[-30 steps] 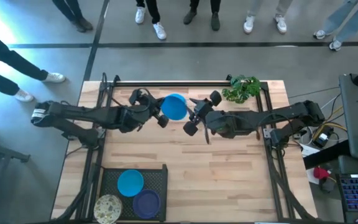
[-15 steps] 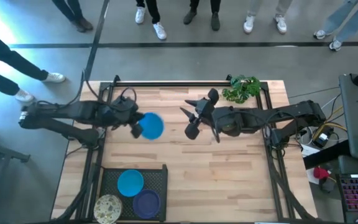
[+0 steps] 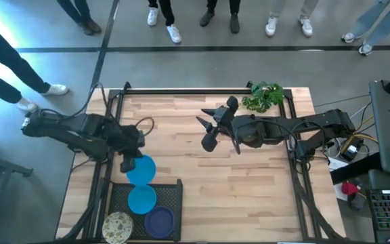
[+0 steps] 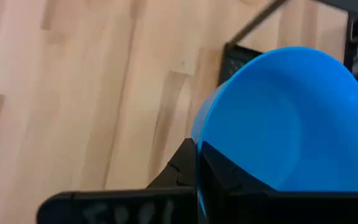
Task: Pick & Place Mini bowls
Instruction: Stack the blue bowl on the blue bowl on the shelf
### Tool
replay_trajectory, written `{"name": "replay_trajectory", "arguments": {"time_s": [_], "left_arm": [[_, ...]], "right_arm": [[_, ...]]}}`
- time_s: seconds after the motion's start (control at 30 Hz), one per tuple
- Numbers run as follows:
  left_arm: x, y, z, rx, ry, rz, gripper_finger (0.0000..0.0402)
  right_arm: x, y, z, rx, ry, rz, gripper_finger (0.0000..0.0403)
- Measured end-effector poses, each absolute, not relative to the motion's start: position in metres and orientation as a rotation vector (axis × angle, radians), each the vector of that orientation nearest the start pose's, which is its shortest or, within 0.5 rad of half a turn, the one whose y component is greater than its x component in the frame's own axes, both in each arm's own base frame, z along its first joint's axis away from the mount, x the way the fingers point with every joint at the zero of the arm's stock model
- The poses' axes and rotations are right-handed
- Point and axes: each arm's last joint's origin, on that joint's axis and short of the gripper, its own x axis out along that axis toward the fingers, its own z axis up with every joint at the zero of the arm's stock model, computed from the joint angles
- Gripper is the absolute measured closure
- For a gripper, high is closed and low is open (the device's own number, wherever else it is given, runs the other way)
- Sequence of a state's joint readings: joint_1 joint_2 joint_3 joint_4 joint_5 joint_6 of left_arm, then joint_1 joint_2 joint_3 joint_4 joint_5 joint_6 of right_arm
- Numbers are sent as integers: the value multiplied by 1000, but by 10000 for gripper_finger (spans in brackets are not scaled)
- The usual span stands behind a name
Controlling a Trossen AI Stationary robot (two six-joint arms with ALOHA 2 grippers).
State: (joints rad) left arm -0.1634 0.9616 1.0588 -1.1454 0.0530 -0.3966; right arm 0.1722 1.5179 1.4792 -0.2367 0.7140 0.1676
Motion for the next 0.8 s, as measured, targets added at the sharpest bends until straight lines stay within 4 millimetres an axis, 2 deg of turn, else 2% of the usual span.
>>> {"name": "replay_trajectory", "arguments": {"time_s": [0.17,0.37,0.8], "left_arm": [[158,-39,312,-249,1121,-43,401],[164,-58,288,-205,1219,-123,401],[173,-77,273,-193,1208,-193,401]], "right_arm": [[337,40,394,78,210,-476,264],[338,36,389,133,275,-342,271],[340,21,383,234,404,206,289]]}}
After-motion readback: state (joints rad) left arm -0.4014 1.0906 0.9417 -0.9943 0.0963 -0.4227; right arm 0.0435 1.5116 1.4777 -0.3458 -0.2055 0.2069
